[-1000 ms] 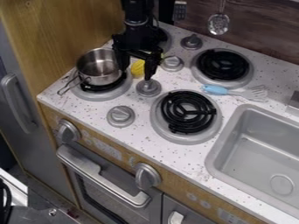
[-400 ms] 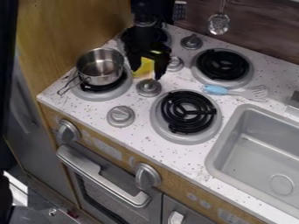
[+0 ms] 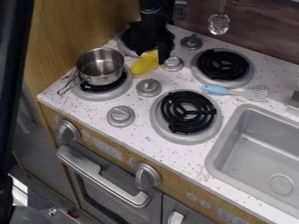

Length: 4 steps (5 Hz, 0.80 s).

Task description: Put the yellow corn on the lower right burner

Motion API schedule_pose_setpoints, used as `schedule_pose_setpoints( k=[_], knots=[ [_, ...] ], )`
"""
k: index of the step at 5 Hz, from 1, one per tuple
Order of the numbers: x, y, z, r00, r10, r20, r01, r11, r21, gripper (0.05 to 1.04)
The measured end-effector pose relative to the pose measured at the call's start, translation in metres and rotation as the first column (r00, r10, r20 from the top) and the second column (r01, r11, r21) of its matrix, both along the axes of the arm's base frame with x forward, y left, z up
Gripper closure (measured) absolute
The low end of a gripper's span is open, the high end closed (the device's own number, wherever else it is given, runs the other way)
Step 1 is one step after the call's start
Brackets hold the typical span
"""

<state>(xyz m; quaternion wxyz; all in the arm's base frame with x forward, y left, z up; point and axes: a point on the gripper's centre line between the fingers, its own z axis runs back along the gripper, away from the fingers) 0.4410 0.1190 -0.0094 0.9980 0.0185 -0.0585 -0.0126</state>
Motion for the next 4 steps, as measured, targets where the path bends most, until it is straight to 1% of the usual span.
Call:
schedule_pose_setpoints(
  k=[1, 2, 3, 4],
  knots=[
    [0.007, 0.013, -0.006, 1.0, 0.017, -0.015, -0.016, 1.0, 0.022, 0.083],
    [0.008, 0.019, -0.019, 0.999, 0.015, -0.042, -0.013, 0.999, 0.033, 0.083],
    [0.002, 0.02, -0.036, 0.995, 0.026, -0.093, -0.025, 1.0, 0.012, 0.084],
    [-0.002, 0.019, -0.046, 0.992, 0.024, -0.121, -0.024, 1.0, -0.004, 0.144]
  ],
)
